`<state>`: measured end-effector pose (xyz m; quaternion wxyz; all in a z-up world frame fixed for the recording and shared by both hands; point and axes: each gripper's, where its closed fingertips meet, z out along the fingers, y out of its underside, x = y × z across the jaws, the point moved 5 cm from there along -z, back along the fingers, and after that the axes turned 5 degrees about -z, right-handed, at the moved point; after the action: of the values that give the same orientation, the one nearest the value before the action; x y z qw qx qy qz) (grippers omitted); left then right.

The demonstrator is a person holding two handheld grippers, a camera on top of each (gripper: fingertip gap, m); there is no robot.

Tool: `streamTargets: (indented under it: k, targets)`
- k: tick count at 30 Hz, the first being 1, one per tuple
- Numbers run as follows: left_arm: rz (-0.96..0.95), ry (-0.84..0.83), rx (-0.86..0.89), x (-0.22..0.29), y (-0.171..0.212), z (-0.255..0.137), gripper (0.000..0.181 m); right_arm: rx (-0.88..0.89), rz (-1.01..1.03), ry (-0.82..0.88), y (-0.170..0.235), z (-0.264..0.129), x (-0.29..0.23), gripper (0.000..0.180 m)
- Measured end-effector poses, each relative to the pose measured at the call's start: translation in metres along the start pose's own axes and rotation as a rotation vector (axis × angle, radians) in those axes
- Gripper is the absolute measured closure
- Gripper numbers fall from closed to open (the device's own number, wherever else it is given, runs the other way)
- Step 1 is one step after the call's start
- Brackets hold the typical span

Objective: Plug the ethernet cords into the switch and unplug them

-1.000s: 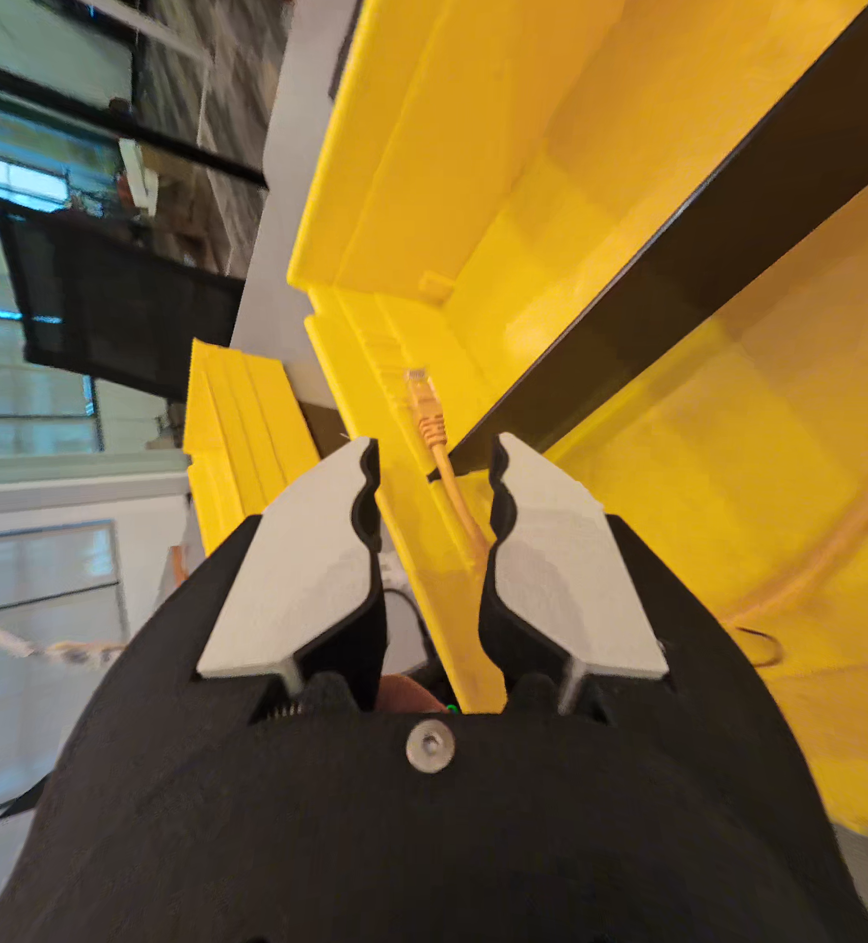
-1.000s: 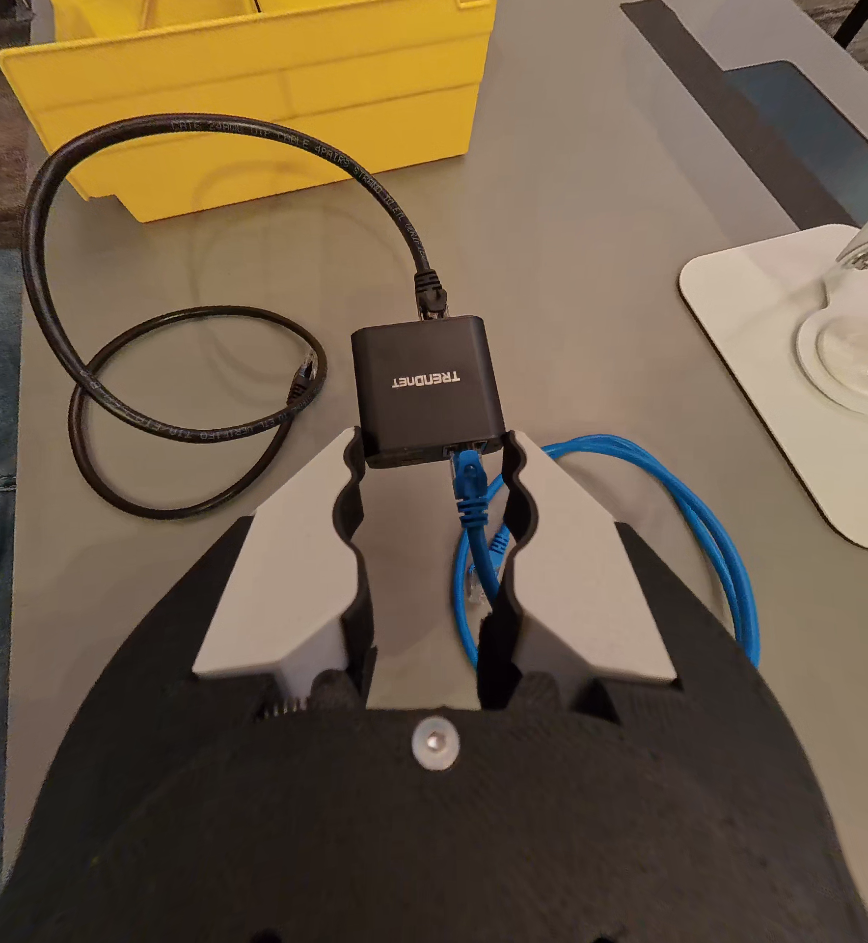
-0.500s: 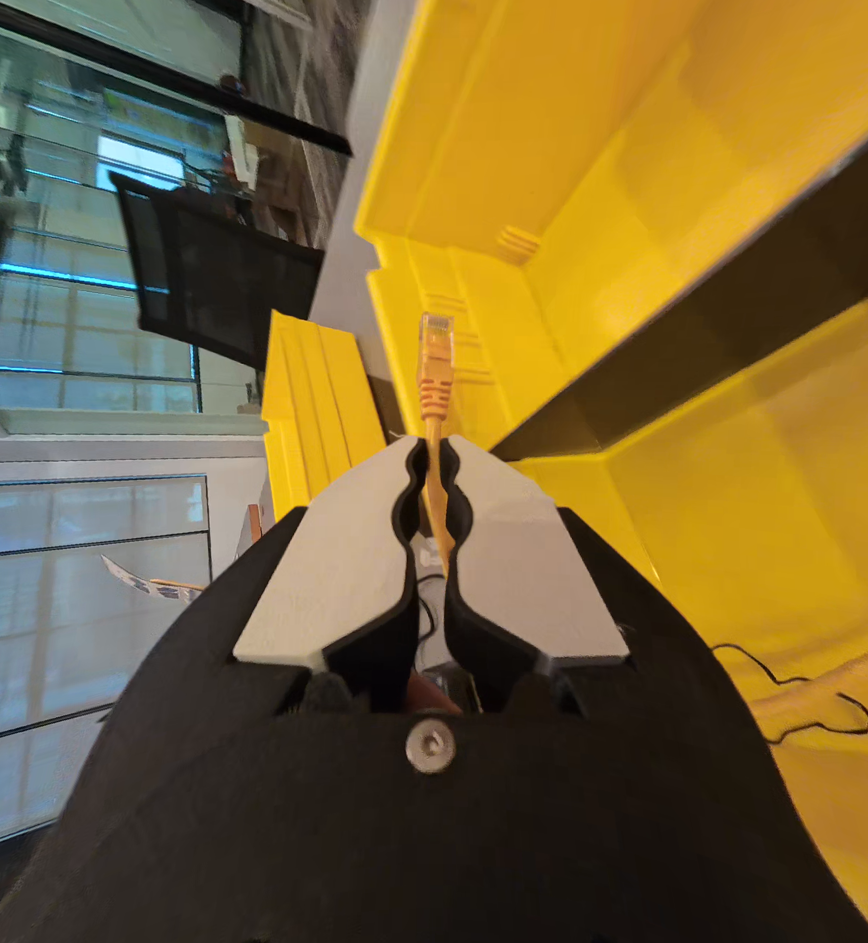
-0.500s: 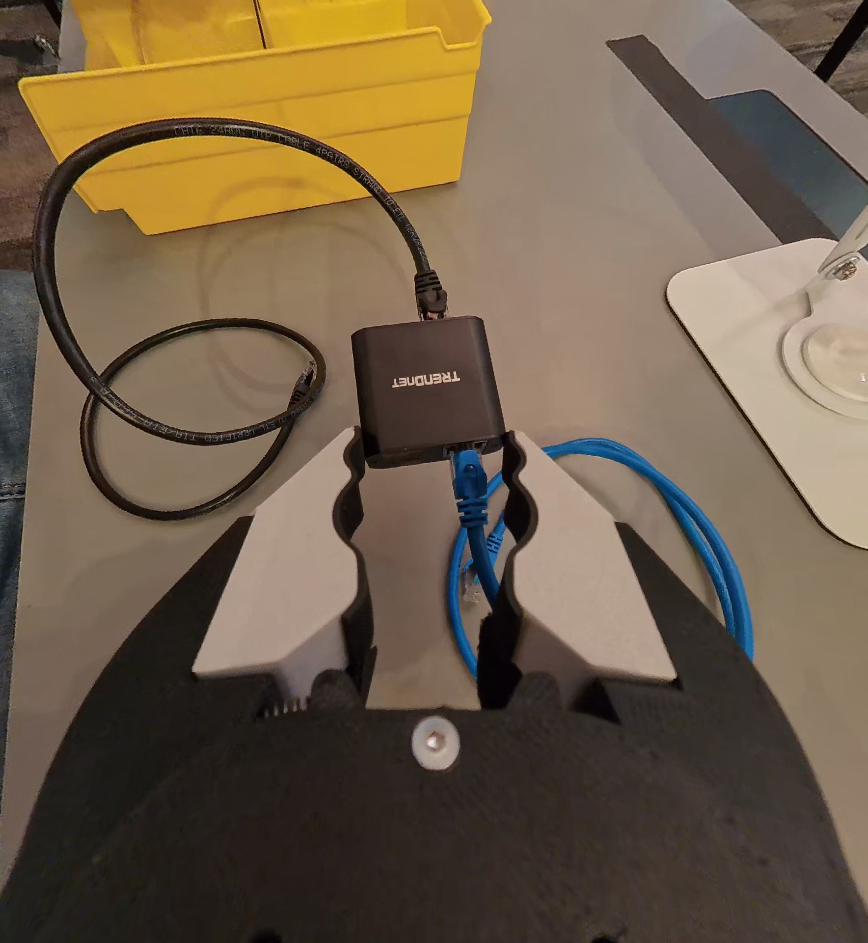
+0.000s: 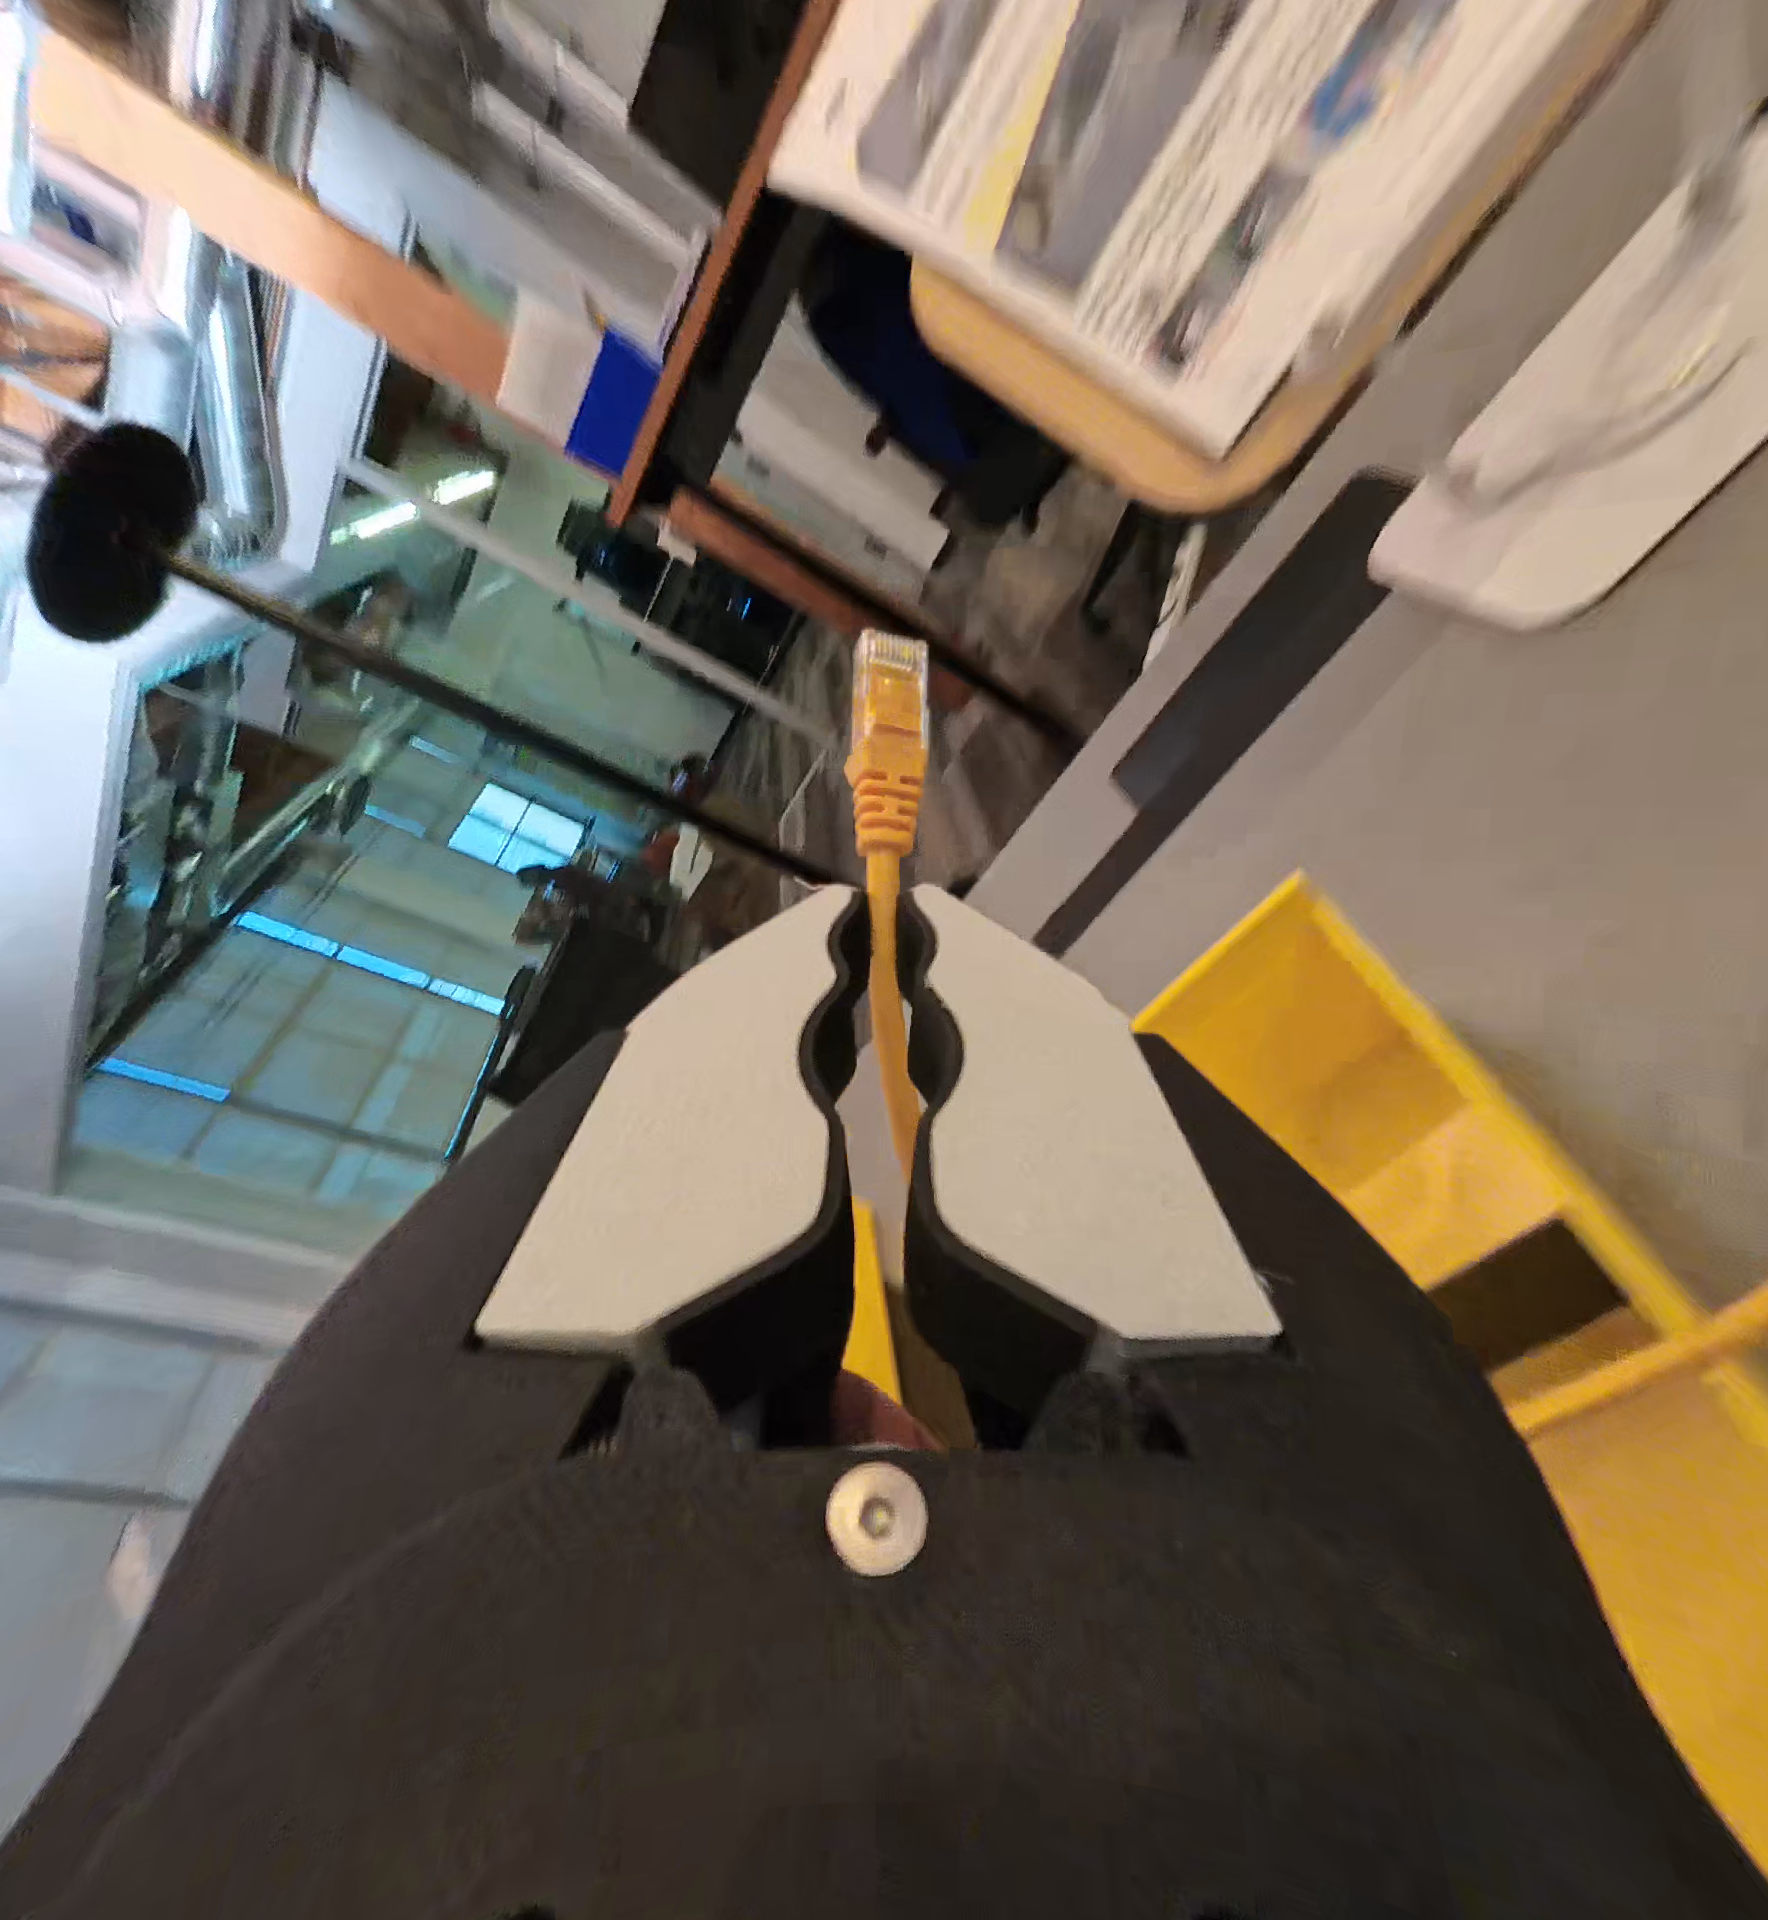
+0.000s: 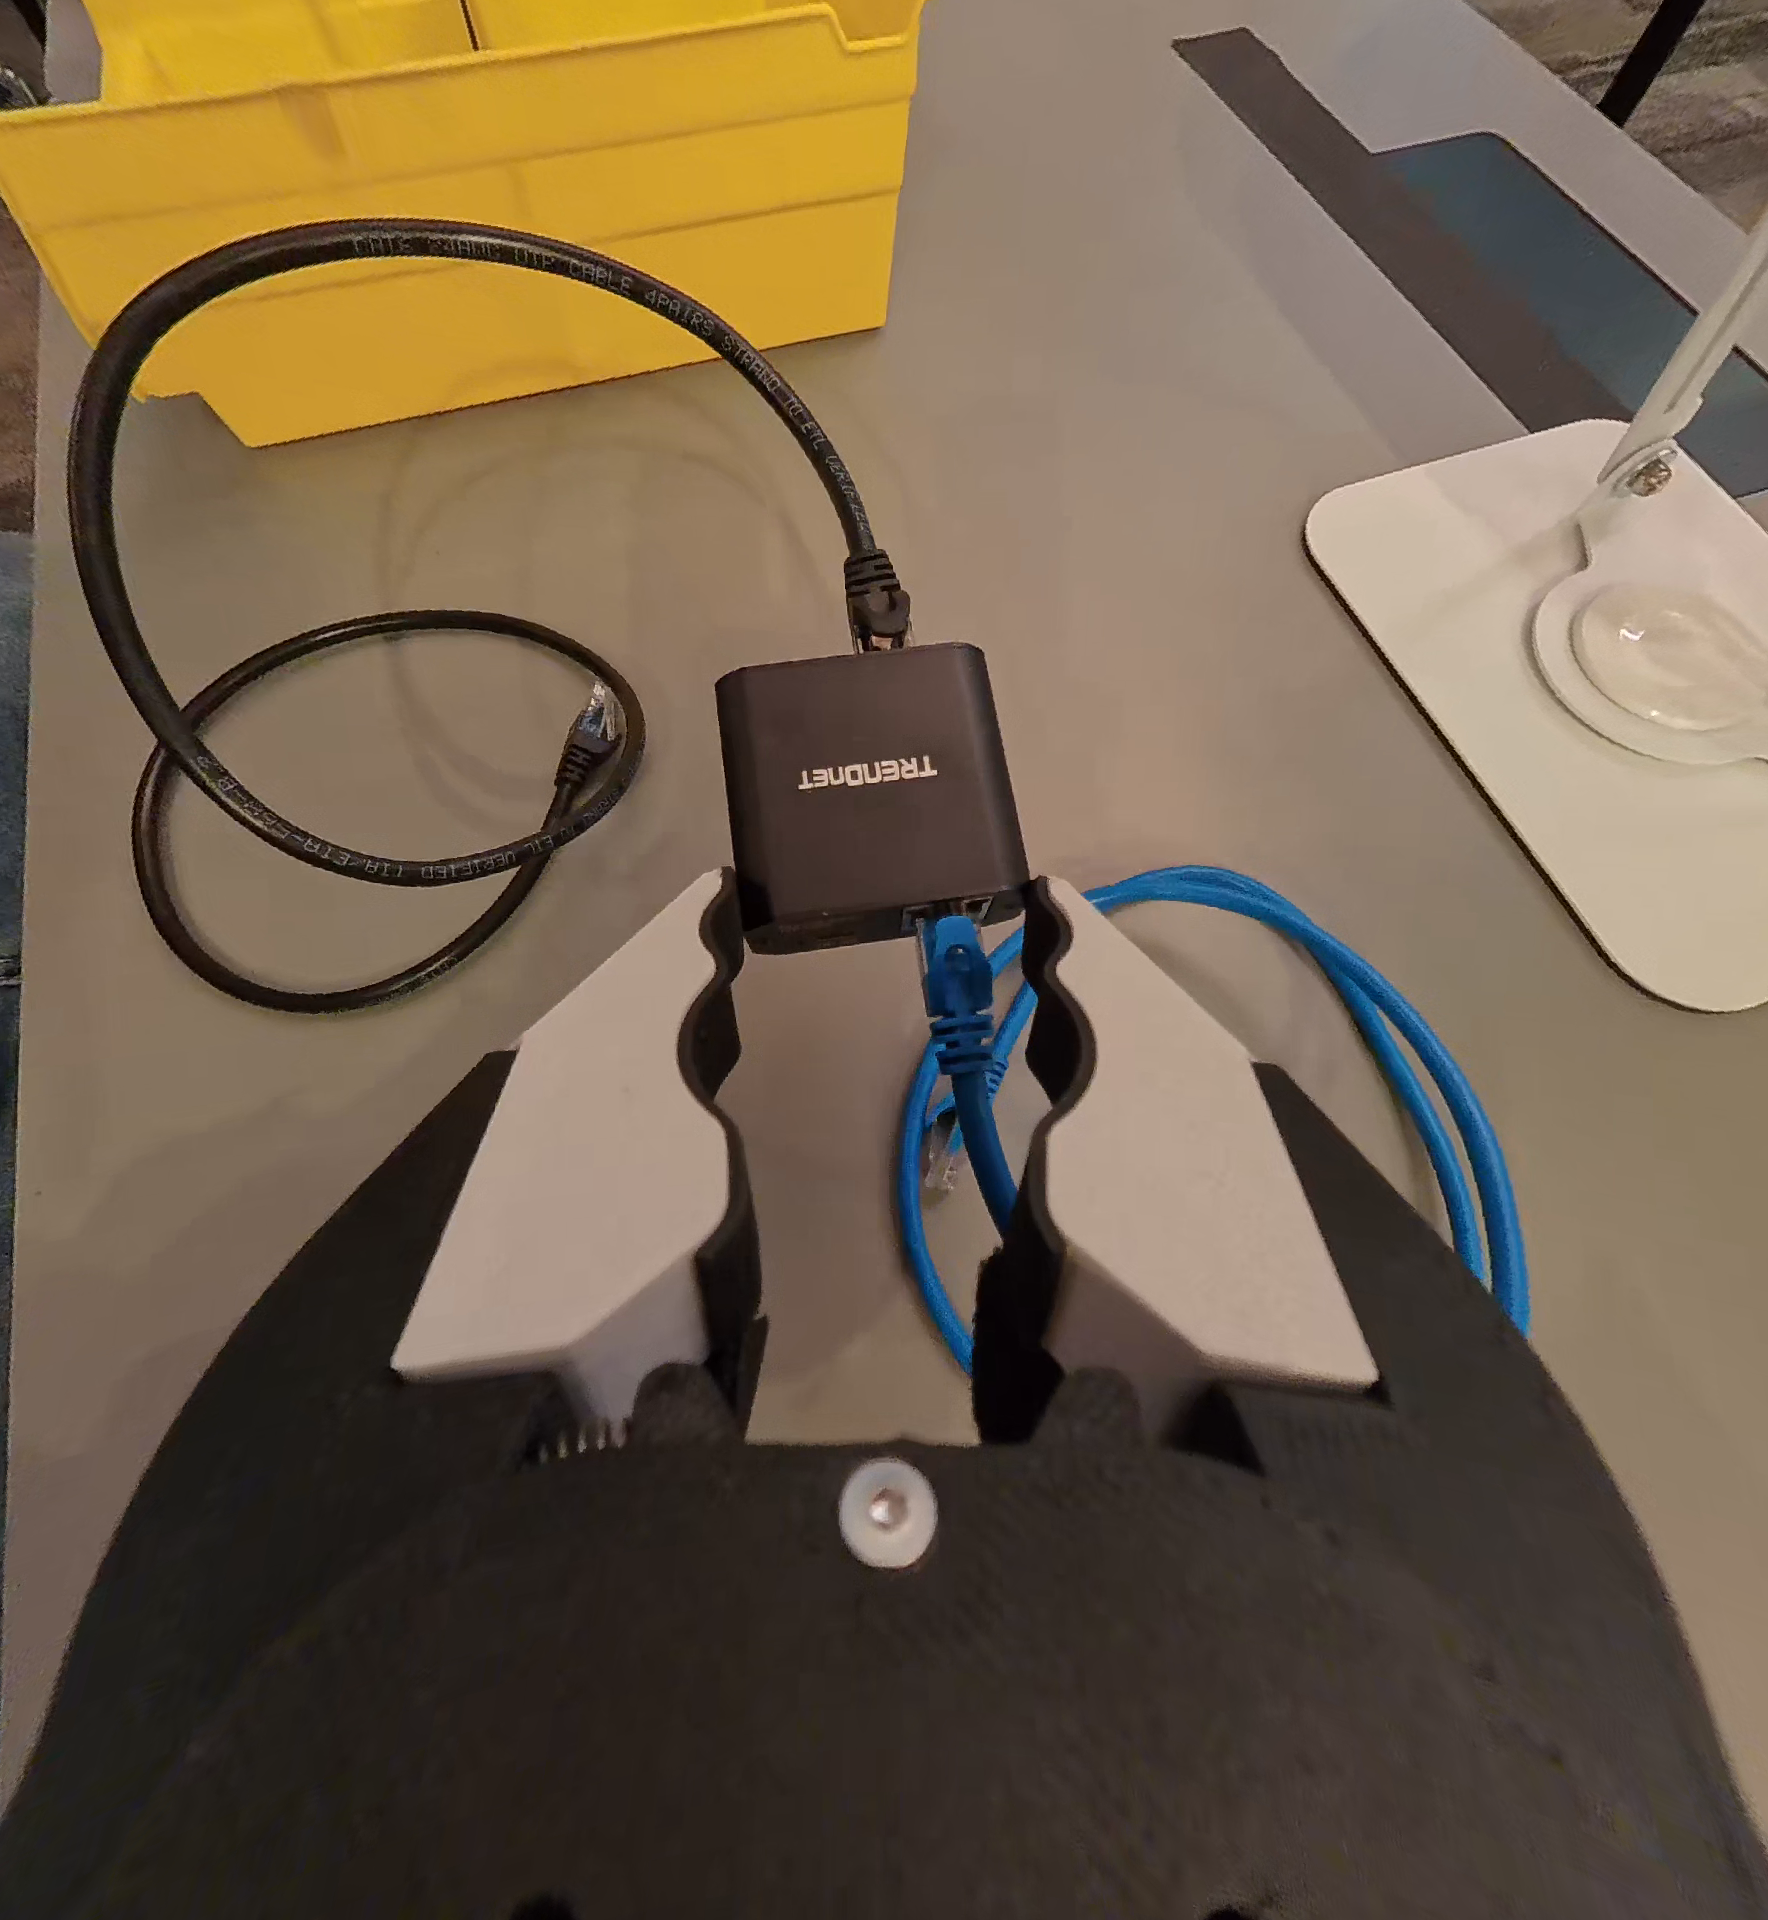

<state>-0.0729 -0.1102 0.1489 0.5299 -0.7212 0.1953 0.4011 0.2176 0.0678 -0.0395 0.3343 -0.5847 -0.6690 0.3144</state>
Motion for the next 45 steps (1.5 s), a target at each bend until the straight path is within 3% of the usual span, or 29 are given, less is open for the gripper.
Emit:
streamTargets:
  k: [3,7,13,17,22,28,35,45]
  targets:
    - [0.038,-0.075,0.075,0.017,-0.047,0.007,0.176,-0.001,0.014,0.011,0.005,-0.003,0.001,0.126]
    - [0.138,-0.144,0.047,0.057,-0.069,0.038,0.176,-0.001,0.039,0.034,0.011,-0.010,0.004,0.126]
    - [0.281,-0.177,-0.057,0.108,-0.040,0.095,0.176,0.015,0.065,0.063,0.017,-0.020,0.010,0.126]
    - [0.254,-0.185,-0.063,0.108,-0.032,0.097,0.176,0.019,0.081,0.068,0.022,-0.021,0.013,0.126]
    - [0.167,-0.243,-0.147,0.069,-0.016,0.113,0.176,0.032,0.096,0.068,0.023,-0.020,0.016,0.126]
    - [0.187,-0.124,-0.180,0.116,-0.013,0.125,0.176,0.028,0.094,0.066,0.024,-0.019,0.015,0.126]
    - [0.269,0.005,-0.128,0.186,-0.004,0.088,0.175,0.040,0.104,0.062,0.027,-0.022,0.015,0.126]
    - [0.293,0.111,0.101,0.229,-0.021,0.007,0.170,0.048,0.111,0.059,0.026,-0.023,0.015,0.126]
